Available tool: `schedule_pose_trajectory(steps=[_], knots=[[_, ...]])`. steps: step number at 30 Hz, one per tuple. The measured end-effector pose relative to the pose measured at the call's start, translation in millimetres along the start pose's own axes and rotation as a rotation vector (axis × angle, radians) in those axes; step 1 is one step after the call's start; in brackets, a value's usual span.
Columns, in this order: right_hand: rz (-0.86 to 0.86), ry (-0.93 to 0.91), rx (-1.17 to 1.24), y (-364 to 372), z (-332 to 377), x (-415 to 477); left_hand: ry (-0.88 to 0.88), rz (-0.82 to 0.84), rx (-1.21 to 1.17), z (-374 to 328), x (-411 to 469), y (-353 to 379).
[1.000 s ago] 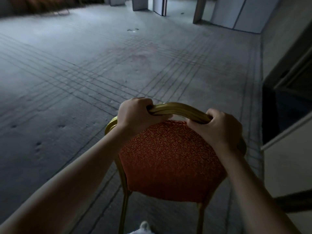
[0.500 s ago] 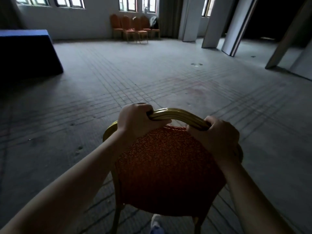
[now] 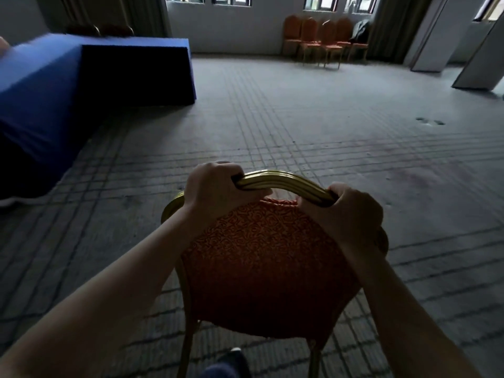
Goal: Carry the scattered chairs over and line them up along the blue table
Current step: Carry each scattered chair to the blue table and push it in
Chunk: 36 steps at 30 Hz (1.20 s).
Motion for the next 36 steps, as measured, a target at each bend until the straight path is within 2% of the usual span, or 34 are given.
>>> schedule_pose_trajectory(steps=[6, 13, 25, 36], knots=[[-0.022, -0.061, -0.005, 60.8, 1.6, 90.9, -0.012, -0.020, -0.036, 38.8, 71.3, 45.5], [-0.007, -0.128, 0.048, 164.5, 18.2, 227.3, -0.111, 0.015, 0.002, 125.9, 184.8, 128.8], [0.008, -0.133, 0.063, 271.6, 39.4, 410.3, -0.093, 0.020, 0.012, 210.3, 357.3, 206.0], [0.047, -0.213, 0.084, 395.8, 53.2, 638.6, -0.181, -0.036, 0.132, 297.3, 548.6, 307.5]])
Point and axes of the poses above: each hand's wrist, its own x-axis towards the middle knuckle, its own y-axis out of the palm, z = x × y, the point moved 3 cm from there along x, towards the middle knuckle, and after that the axes turned 3 degrees about -x, right-handed, at the moved point
